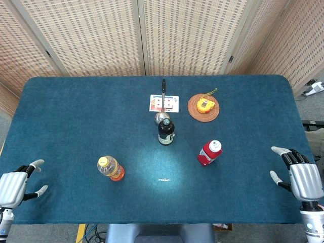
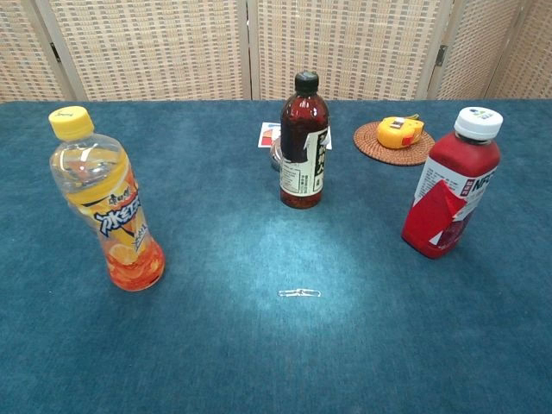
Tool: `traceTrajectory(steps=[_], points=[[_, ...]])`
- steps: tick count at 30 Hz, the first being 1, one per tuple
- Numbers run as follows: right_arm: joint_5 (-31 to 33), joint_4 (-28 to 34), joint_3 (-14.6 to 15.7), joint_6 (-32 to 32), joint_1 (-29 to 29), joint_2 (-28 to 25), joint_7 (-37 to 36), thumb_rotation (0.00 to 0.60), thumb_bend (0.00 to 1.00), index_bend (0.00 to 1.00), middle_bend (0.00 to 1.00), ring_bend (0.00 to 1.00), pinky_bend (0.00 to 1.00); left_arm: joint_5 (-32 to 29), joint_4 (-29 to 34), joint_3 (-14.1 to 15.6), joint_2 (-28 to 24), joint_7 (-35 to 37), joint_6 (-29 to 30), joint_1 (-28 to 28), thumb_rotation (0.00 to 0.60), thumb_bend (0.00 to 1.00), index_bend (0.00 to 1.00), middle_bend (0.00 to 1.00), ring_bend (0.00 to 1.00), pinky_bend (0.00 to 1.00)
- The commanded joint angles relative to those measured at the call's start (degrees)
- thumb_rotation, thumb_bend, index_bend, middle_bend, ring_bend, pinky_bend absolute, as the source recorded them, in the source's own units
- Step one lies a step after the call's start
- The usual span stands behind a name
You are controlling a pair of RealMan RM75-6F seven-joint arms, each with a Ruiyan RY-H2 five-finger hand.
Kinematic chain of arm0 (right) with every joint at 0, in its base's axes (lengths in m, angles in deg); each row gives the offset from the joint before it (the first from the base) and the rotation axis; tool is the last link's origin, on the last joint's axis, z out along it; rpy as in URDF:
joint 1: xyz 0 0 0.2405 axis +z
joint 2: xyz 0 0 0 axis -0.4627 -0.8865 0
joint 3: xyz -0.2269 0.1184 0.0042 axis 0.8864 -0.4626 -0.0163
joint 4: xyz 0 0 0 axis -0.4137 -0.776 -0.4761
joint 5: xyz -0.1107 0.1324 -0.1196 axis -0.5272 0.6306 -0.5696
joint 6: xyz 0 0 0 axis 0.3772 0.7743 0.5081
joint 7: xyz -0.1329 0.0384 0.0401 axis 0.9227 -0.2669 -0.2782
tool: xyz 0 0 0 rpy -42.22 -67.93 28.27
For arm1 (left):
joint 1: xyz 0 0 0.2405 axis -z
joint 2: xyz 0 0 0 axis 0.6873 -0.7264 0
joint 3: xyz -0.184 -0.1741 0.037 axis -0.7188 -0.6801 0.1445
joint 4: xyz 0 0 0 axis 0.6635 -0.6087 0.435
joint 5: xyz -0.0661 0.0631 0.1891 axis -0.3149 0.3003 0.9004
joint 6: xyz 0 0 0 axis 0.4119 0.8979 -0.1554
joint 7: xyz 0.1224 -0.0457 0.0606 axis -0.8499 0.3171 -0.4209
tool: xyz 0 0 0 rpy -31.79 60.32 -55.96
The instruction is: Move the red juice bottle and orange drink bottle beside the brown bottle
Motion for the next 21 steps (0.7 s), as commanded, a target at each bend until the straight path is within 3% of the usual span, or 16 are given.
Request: traceTrajectory(steps=[1,11,21], points=[[-0.39,0.12,0.05,-0.31,0.31,0.01,-0.40,0.600,0.25,0.28,0.31,0.25,0.41,-0.42,-0.12,0.00,-0.07,0.00,0.12,-0.24,0.600,0.15,0.44,0.41,0.37,0.59],[-0.17,-0.60,-0.41,-1.13,1.03,0.20,-3.26,0.600,0.25,0.28,0.31,0.25,0.41,-0.78,0.17,-0.12,-0.66,0.19,0.96,-0.80,0.600,0.15,0.44,0.41,0.37,0.59],[2.03,-2.08,-1.13,-4.67,2.65,1.46,-8.30,0.600,0.15,0.24,0.23,0.19,0.36,-0.80,0.24,0.02,-0.56,0.50,0.46,-0.71,0.600,0.15,0.44,0.41,0.37,0.59]])
